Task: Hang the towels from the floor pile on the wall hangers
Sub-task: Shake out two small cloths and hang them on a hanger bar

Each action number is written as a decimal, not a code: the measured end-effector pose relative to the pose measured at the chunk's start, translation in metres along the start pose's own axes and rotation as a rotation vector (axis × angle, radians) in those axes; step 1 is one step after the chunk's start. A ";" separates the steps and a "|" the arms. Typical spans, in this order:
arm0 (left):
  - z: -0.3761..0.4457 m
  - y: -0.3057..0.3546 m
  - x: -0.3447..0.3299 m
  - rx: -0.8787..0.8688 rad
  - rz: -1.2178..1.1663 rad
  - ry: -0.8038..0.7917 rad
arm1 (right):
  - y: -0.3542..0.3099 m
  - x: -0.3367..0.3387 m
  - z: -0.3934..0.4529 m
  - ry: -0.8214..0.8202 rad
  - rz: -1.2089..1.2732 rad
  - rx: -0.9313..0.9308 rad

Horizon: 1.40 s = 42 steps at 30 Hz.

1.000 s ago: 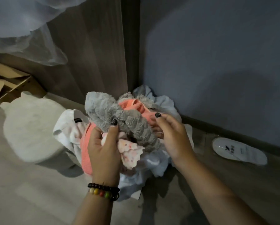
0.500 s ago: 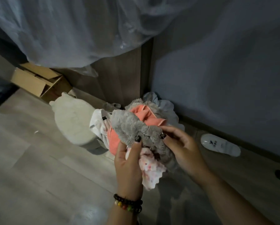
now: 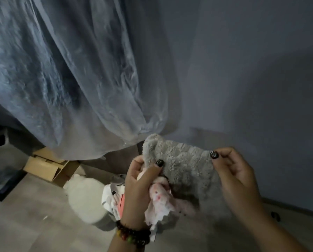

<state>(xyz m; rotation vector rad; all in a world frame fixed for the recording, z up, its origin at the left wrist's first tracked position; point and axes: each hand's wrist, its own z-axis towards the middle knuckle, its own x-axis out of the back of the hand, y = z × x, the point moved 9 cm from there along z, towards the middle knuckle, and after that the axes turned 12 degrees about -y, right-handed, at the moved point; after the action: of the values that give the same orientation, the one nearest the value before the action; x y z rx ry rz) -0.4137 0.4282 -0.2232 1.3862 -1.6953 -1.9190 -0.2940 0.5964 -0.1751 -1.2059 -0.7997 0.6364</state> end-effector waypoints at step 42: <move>-0.093 0.119 -0.333 -0.558 1.090 -1.062 | -0.243 0.245 -0.219 0.309 -1.031 -0.391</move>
<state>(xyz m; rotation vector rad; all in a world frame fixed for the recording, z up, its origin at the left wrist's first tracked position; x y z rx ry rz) -0.2158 0.5637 0.0528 -0.8079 -1.4222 -2.0898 0.0292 0.6087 0.0743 -1.0139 -1.1583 -0.5569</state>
